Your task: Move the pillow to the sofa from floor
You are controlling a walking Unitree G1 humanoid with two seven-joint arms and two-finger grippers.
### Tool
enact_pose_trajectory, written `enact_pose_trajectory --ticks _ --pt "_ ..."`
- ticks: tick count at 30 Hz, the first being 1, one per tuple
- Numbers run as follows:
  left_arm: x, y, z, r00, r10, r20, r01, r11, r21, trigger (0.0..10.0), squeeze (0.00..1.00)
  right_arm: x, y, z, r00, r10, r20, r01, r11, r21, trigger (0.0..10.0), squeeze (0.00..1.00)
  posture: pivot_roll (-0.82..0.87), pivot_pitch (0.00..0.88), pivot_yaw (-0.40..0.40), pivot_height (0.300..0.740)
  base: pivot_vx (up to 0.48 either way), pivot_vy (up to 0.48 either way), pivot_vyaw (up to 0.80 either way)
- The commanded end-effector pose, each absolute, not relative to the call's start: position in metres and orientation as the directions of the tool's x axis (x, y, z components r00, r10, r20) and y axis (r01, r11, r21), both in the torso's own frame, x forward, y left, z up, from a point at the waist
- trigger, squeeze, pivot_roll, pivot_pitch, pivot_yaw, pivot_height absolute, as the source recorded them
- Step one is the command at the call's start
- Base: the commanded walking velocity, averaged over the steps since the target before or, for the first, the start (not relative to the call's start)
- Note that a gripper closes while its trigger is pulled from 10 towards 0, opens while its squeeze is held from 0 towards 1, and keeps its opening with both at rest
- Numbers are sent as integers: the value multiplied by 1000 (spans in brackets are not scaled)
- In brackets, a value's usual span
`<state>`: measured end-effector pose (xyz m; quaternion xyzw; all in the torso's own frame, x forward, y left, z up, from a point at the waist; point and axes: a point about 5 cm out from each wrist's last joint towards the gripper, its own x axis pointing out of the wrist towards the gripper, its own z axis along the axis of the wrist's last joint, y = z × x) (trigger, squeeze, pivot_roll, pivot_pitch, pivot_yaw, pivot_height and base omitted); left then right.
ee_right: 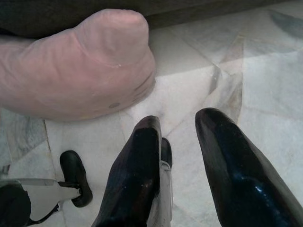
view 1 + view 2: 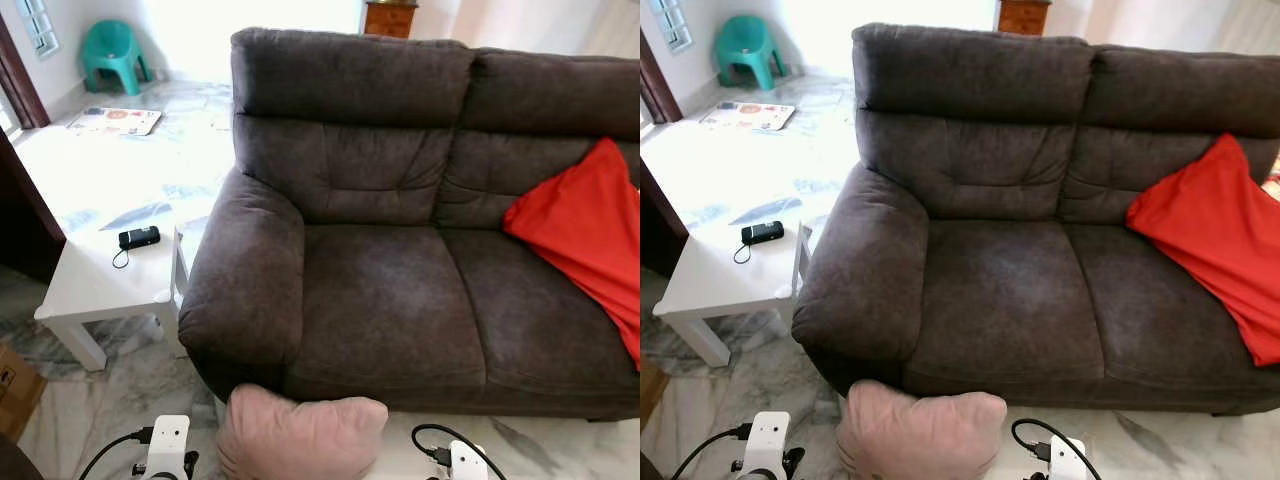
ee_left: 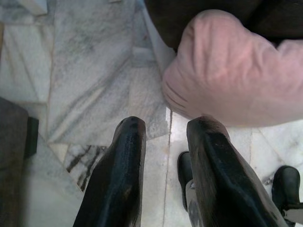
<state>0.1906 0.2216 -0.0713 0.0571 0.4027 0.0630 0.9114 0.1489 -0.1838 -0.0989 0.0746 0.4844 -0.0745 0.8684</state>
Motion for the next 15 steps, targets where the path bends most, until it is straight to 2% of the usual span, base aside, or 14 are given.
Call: enact_pose_trajectory --ticks 1,6,15 --pt "189 220 -72 663 162 -731 -77 986 149 10000 0 150 -190 -97 533 -69 -844 211 976 53 10000 0 60 0 -64 740 315 0 0" --pt "189 220 -72 665 163 -729 -79 986 148 10000 0 148 -197 -97 531 -76 -844 215 975 47 10000 0 61 0 -67 740 312 0 0" --pt "192 217 -71 682 149 -716 -74 988 135 10000 0 144 -205 -97 526 -85 -846 218 975 37 10000 0 61 0 -71 740 0 0 0"
